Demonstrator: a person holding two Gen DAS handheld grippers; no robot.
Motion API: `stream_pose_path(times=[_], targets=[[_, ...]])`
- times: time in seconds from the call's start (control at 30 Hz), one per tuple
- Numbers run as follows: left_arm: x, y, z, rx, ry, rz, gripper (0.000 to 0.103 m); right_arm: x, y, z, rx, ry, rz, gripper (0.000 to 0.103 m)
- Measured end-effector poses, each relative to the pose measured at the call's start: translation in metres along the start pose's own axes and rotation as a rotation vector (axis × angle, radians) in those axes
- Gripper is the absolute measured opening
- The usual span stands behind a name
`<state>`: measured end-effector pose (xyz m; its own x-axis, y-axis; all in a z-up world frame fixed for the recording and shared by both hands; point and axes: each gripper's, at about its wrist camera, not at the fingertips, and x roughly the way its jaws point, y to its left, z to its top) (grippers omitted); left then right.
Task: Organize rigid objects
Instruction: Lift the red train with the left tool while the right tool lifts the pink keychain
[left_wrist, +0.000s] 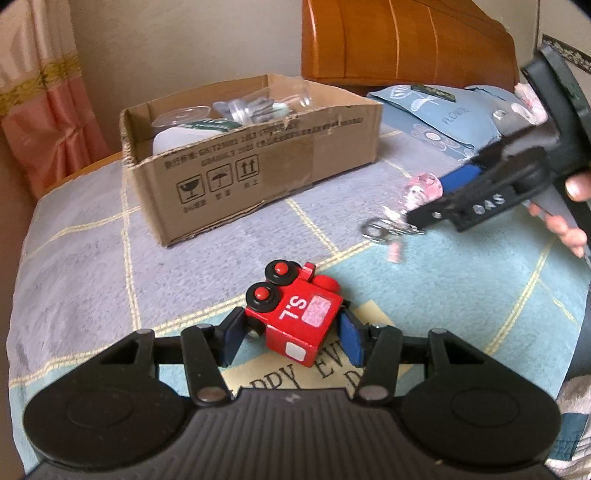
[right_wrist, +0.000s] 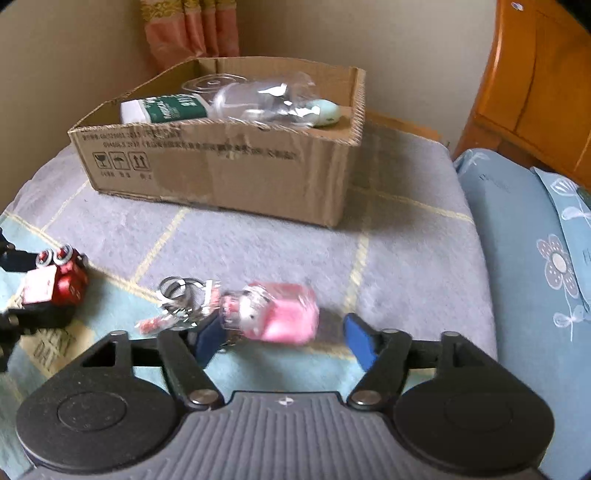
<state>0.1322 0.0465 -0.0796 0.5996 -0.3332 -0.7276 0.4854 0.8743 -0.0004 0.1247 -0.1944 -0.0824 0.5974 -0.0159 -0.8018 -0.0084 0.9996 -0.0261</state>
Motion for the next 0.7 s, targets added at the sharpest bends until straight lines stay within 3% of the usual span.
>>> stream_pose_path(times=[0.13,0.43,0.7], targets=[[0.000,0.002,-0.002,-0.015,-0.005,0.004,0.053,-0.004,-0.013,-0.008,0.023,-0.008,-0.003,0.083],[0.006,0.001,0.004,-0.001,-0.008,0.009,0.054,-0.002,-0.015,-0.010,0.013,-0.039,0.005,0.084],[0.011,0.000,0.008,-0.003,-0.013,-0.001,0.054,-0.003,-0.009,-0.006,0.000,-0.061,0.018,0.067]])
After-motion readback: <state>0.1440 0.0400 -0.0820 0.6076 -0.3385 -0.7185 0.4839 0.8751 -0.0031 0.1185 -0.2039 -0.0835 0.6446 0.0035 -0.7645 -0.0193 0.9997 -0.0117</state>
